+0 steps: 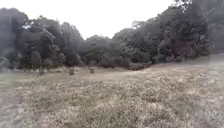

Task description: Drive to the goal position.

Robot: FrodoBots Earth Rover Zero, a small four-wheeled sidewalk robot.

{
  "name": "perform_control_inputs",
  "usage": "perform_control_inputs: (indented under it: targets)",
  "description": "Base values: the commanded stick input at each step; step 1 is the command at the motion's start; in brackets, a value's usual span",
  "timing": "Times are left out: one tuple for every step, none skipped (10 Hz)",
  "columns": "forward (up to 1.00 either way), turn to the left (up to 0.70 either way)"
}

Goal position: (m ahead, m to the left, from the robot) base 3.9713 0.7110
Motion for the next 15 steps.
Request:
perform_control_inputs:
  targets:
    - [0.37, 0.0]
    - [0.19, 0.0]
    - [0.02, 0.0]
    - [0.0, 0.0]
    - [0.0, 0.0]
    - [0.0, 0.0]
    - [0.0, 0.0]
    - [0.0, 0.0]
    - [0.0, 0.0]
    - [0.0, 0.0]
    - [0.0, 0.0]
    - [0.0, 0.0]
    - [0.05, 0.0]
    - [0.22, 0.0]
    - [0.4, 0.0]
